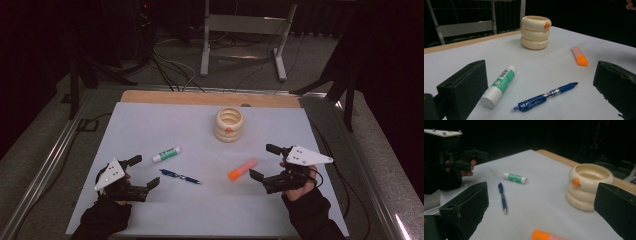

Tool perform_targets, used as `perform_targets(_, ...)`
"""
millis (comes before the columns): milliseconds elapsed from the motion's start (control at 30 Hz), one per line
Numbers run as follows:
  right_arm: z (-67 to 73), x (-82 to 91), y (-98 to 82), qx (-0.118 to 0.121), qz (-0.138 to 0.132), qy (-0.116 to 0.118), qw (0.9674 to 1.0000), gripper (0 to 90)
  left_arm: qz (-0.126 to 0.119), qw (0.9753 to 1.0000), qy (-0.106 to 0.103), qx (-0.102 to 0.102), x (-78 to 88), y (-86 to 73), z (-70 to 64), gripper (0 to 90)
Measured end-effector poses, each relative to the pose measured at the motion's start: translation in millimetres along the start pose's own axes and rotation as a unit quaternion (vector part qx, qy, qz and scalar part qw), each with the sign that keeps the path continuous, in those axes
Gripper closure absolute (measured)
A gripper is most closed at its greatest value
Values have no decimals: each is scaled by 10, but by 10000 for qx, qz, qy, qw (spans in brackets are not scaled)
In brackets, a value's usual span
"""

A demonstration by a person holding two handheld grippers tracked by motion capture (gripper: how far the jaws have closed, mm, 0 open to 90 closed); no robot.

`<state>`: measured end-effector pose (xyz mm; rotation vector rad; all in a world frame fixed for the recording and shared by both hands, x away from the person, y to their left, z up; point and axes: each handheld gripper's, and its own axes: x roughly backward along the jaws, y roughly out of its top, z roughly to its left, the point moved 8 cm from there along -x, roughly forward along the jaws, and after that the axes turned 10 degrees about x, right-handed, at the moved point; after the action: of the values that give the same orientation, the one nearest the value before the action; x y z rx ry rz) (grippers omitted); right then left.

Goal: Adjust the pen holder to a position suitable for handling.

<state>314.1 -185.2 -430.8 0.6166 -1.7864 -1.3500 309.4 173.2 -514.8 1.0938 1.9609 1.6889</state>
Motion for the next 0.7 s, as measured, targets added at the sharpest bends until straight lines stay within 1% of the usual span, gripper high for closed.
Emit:
perform_targets(67,-77,-20,62,-4,-36,-89,10000,0,1,10000,5,-1,-1,0,1,0)
perform_targets(133,-127,-47,85,-6,-18,-112,9999,0,1,10000,-3,6,0,0,1,0)
perform_targets(167,-127,-47,85,-6,-18,-112,9999,0,1,10000,-3,6,0,0,1,0)
perform_targets(233,-195,-101,107,-28,1,-140,9999,0,2,10000,3,6,-1,0,3,0)
perform_targets(367,-251,-156,125,-32,22,-166,9999,0,-7,10000,-2,13,1,3,4,0)
perform_targets(533,-350,-258,180,7,34,-242,9997,0,-4,10000,-6,22,1,1,5,0)
perform_targets(700,-442,-346,215,-8,35,-270,9996,0,-1,10000,-1,3,3,1,8,0)
